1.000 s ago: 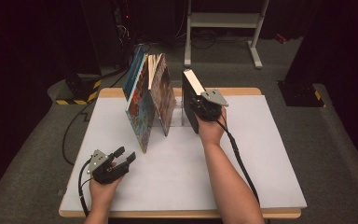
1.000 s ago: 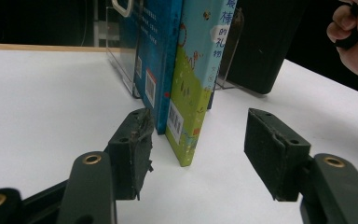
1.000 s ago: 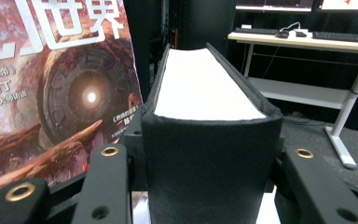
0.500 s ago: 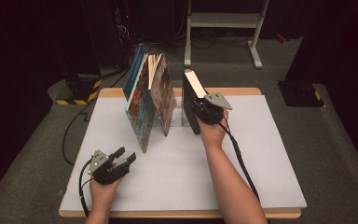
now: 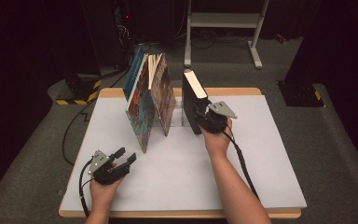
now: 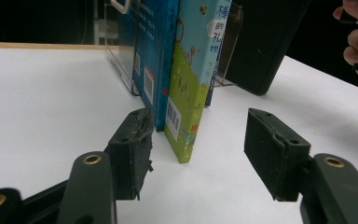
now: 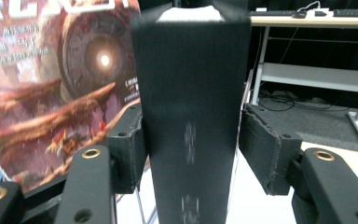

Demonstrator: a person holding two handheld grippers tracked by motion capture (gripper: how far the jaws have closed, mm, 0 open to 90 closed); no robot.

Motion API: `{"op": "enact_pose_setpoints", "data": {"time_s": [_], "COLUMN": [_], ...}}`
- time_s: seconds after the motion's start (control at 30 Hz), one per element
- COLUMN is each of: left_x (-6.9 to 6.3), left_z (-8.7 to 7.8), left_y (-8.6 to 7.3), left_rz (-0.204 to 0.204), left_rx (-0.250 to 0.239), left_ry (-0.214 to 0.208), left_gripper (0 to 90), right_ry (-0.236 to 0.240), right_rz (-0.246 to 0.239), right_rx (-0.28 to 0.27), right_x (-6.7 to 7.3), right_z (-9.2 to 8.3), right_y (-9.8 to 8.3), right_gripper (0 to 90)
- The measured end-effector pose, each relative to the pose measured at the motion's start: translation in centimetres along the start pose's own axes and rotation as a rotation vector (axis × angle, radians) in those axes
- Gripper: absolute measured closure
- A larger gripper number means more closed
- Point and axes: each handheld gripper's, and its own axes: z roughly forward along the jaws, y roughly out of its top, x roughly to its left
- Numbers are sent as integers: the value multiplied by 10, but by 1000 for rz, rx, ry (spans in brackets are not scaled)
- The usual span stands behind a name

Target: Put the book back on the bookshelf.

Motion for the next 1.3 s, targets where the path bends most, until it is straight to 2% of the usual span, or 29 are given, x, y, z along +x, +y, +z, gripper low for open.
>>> {"op": "enact_pose_setpoints", "data": {"time_s": [0.33,0.63,0.7,1.0,1.3], "left_x": [1,1,2,2,2], "left_z": [0,1,1,0,0], "left_y": [-1,-2,-2,-1,-1], "left_rz": [-3,-2,-1,-2,-1], "left_rx": [4,3,4,3,2], "left_ry": [4,5,5,8,8], "left_gripper": [414,413,413,413,414], "right_ry": [7,2,-3,-47,-64], "right_rz": [-7,8,-6,-19,-20], "right_rx": [57,99,98,94,96], "right_x": [2,0,1,9,16], "right_z": [2,5,5,6,10], "right_y": [-19,-33,-35,-34,-32], "right_gripper": [438,464,508,524,523]}}
